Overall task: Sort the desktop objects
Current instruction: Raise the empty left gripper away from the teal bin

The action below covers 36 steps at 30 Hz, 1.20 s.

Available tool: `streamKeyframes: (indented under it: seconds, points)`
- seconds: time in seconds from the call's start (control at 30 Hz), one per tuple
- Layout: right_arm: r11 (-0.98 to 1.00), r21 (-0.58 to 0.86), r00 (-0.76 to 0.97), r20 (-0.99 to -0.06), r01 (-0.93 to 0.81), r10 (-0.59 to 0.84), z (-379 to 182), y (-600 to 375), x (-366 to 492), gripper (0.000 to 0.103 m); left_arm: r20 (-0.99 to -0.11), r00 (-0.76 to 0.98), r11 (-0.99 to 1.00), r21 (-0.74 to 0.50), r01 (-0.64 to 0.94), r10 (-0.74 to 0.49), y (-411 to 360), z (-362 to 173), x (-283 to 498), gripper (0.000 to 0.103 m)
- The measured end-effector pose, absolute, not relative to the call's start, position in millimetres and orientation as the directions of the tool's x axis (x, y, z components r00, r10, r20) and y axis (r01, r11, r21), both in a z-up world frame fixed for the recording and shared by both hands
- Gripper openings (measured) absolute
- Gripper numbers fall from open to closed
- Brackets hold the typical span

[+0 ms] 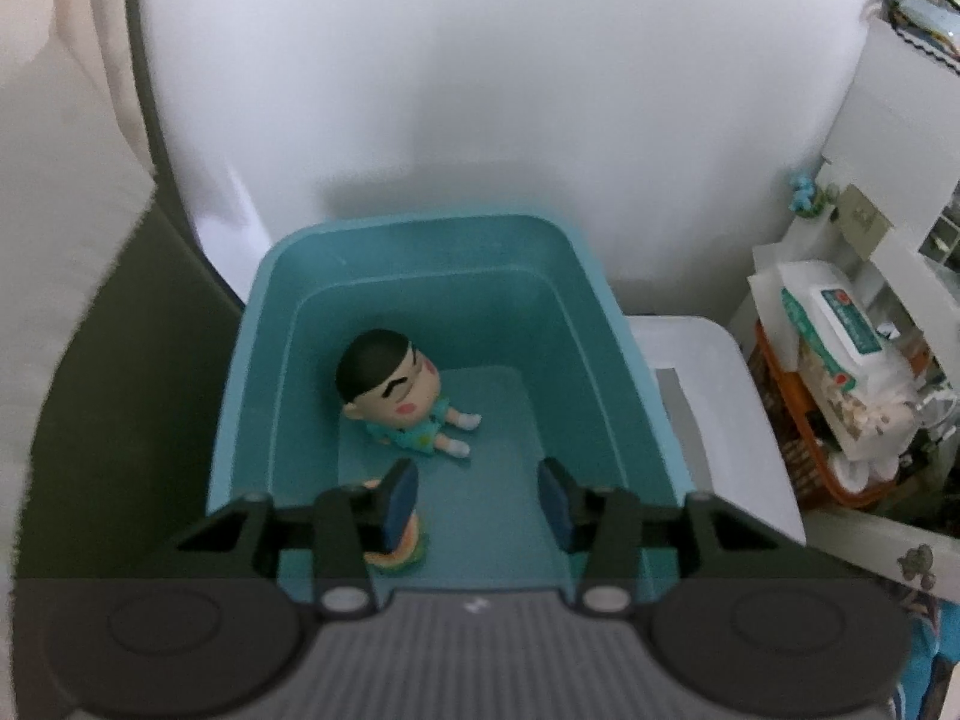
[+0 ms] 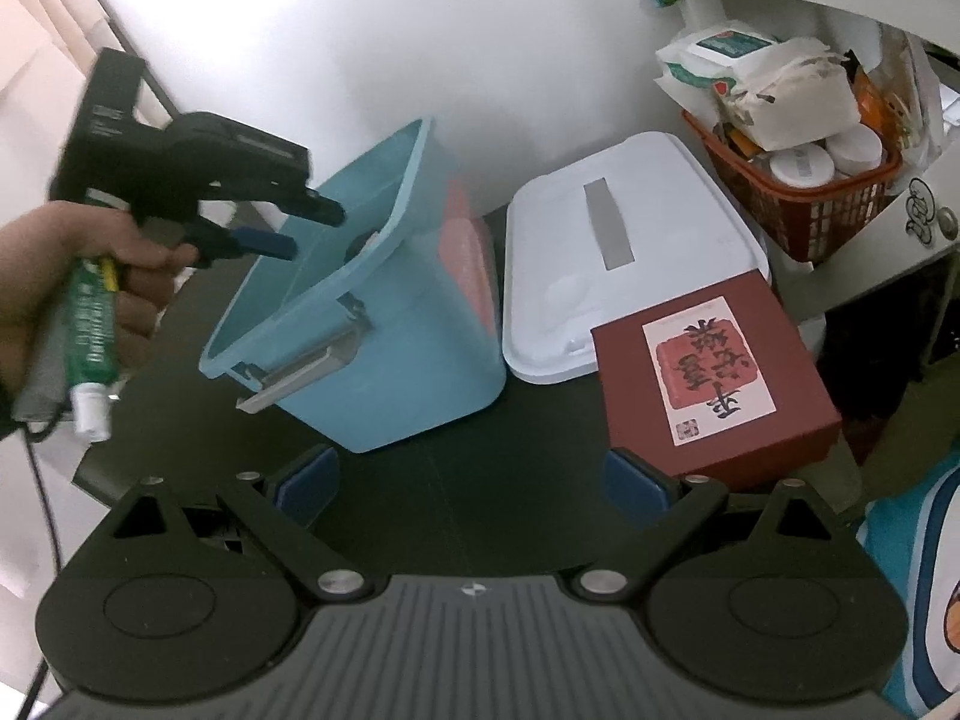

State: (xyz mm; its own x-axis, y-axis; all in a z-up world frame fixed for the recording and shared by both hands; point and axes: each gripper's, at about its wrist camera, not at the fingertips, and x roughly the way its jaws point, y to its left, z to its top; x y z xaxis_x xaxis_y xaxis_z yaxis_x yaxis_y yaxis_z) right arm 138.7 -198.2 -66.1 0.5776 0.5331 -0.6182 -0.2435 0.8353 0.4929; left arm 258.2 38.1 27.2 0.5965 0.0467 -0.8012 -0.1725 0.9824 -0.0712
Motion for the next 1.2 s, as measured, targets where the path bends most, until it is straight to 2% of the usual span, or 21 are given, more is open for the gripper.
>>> streamKeyframes:
  seconds: [0.5, 0.97, 1.2]
  points:
    - [0.850, 0.463, 0.594, -0.620, -0.251, 0.513, -61, -199, 133, 0.097, -0.759, 0.650, 0.981, -0.097, -0.167, 0.036, 39, 63, 213, 0.049]
    - [0.857, 0.454, 0.649, -0.581, -0.244, 0.492, -45, -209, 119, 0.097, -0.729, 0.684, 0.975, -0.126, -0.185, 0.035, 39, 81, 151, 0.049]
    - [0.870, 0.426, 0.665, -0.578, -0.248, 0.472, -44, -208, 113, 0.097, -0.689, 0.724, 0.971, -0.153, -0.182, 0.028, 40, 100, 122, 0.048]
